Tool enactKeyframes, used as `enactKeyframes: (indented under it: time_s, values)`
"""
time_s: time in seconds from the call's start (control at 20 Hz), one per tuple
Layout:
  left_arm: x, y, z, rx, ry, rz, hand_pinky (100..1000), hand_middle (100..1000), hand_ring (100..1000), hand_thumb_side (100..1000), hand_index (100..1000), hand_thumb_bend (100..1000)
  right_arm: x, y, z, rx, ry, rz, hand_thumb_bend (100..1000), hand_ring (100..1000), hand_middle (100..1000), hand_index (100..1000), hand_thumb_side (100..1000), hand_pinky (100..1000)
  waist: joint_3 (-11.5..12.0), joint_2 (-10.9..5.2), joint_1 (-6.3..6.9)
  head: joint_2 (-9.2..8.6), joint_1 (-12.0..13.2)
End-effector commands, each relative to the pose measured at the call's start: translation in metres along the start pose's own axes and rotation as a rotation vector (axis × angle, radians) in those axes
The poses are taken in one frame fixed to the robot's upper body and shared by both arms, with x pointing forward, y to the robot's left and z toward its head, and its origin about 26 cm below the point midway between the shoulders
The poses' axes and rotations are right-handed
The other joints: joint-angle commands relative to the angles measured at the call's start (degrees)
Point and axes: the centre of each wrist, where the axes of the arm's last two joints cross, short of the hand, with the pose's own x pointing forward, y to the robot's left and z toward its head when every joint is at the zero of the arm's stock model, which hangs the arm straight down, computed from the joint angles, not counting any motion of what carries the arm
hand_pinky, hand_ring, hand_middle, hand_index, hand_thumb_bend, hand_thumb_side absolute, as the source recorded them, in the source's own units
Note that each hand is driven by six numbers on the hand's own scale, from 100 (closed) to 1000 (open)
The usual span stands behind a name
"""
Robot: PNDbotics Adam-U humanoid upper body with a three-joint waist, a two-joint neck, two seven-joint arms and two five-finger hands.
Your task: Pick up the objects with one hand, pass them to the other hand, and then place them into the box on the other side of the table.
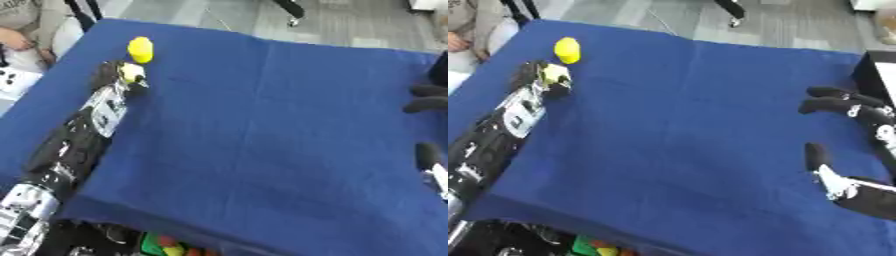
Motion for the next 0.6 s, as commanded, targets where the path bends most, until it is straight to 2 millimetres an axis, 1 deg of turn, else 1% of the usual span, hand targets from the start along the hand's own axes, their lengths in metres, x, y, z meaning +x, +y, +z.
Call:
enactKeyframes:
  time_s: [0.05, 0.15, 0.25, 0.3, 0.6]
  values:
    - [0.004, 0.017, -0.002, 0.063, -0.040, 0.019, 590, 367, 309, 281, 741, 100, 0.005, -0.006, -0.005, 0.002, -0.023, 0.025, 100, 899, 690, 836, 433, 900, 0.07, -0.76, 0.03, -0.12, -0.06]
    - [0.005, 0.021, -0.001, 0.093, -0.068, 0.042, 572, 327, 267, 296, 715, 100, 0.005, -0.006, -0.005, 0.003, -0.021, 0.025, 100, 899, 695, 836, 432, 900, 0.09, -0.77, 0.04, -0.12, -0.15]
    - [0.006, 0.024, 0.001, 0.119, -0.100, 0.077, 568, 316, 256, 301, 709, 100, 0.005, -0.006, -0.005, 0.003, -0.020, 0.026, 100, 899, 695, 835, 432, 900, 0.10, -0.77, 0.05, -0.12, -0.19]
    - [0.008, 0.027, 0.002, 0.132, -0.125, 0.098, 559, 288, 226, 321, 690, 100, 0.005, -0.006, -0.005, 0.003, -0.020, 0.026, 100, 899, 695, 835, 432, 899, 0.10, -0.78, 0.06, -0.12, -0.22]
    - [0.019, 0.059, 0.018, 0.210, -0.340, 0.241, 551, 263, 203, 363, 673, 100, 0.005, -0.006, -0.006, 0.009, -0.028, 0.023, 100, 898, 695, 834, 432, 899, 0.33, -0.82, 0.15, -0.12, -0.68]
